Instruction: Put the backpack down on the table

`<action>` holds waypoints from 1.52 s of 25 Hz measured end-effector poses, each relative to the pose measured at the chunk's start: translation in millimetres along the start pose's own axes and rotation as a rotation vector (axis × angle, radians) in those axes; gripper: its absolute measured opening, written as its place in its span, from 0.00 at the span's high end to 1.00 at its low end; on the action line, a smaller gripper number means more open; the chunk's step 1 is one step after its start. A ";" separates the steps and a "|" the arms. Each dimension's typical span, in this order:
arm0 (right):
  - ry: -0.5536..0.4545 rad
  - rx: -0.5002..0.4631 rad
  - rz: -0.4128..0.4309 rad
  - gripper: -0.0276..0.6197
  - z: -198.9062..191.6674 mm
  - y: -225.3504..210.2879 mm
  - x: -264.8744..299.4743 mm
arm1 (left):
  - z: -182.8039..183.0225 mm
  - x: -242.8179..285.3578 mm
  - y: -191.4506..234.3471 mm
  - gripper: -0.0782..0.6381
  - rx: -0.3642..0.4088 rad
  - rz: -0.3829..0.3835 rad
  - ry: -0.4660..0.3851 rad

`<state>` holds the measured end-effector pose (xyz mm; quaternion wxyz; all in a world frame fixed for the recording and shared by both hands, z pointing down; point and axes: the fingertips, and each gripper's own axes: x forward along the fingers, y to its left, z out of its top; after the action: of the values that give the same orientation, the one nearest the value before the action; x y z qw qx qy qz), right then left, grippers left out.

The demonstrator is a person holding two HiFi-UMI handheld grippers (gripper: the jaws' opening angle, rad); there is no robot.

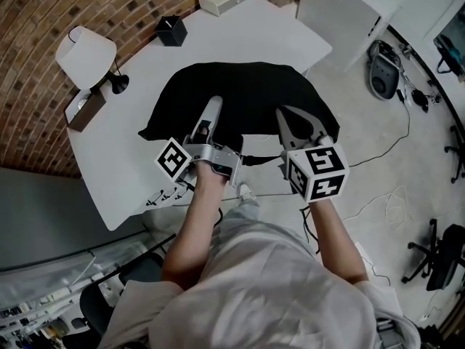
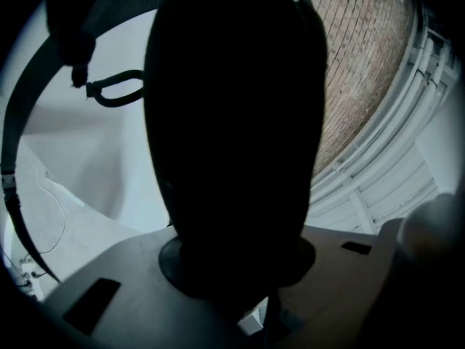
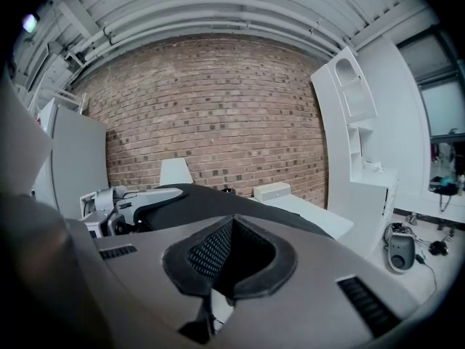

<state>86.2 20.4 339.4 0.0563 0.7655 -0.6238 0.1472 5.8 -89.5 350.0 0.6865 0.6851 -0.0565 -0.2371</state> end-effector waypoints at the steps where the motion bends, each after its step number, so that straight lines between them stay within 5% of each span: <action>1: 0.002 -0.001 -0.004 0.95 3.3 -3.1 8.9 | 5.5 7.8 2.1 0.74 -0.004 -0.001 0.002; 22: 0.025 -0.065 -0.044 0.95 48.7 -35.2 124.3 | 80.1 114.0 29.3 0.74 -0.059 -0.037 -0.007; 38: 0.051 -0.124 0.180 0.95 74.8 -107.1 234.1 | 114.9 201.1 79.0 0.74 -0.030 -0.049 -0.216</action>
<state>243.6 -196.4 348.0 0.1061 0.6973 -0.6964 0.1324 156.3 -279.6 383.0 0.6804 0.6465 -0.1099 -0.3270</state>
